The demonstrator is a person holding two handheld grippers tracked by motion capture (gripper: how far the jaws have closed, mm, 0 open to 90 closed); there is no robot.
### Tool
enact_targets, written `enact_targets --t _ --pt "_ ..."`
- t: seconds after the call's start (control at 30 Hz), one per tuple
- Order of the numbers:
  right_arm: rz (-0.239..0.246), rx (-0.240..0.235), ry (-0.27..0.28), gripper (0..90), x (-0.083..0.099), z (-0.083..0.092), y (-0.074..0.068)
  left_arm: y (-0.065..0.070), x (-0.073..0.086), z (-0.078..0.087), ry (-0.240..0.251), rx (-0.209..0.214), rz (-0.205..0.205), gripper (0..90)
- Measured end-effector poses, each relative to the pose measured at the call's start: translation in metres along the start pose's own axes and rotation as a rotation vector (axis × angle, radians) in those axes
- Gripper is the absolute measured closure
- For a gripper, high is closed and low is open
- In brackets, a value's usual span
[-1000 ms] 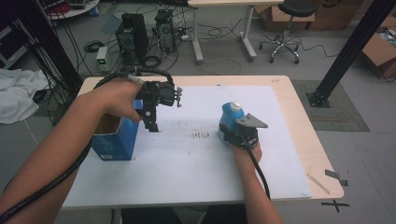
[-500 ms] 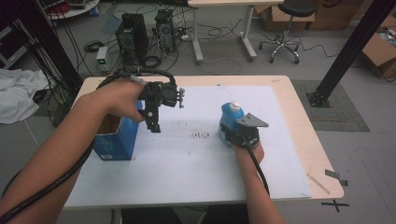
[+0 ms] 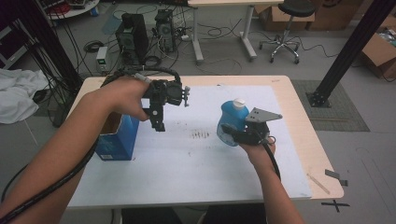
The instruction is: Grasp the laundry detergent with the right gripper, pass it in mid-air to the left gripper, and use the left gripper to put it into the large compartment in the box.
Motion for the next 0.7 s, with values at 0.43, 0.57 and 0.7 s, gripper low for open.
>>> enact_targets --t 0.43,0.57,0.7 --pt "0.205 -0.319 -0.09 45.9 -0.005 -0.019 -0.037 0.007 -0.015 -0.001 0.01 0.019 -0.013 0.1" --pt "0.238 -0.387 -0.098 45.9 -0.003 -0.026 -0.045 0.012 -0.021 -0.006 0.012 0.031 -0.026 0.1" --pt "0.259 -0.438 -0.106 45.9 -0.001 -0.035 -0.053 0.018 -0.027 -0.008 0.02 0.038 -0.044 0.1"
Point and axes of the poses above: each handheld gripper's, and its own axes: z roughly backward along the jaws, x roughly out of its underside, y roughly to its right, the point moved 2 cm from there along -z, roughly forward along the jaws, and after that the axes turned 12 degrees about -z, right-handed, at the moved point
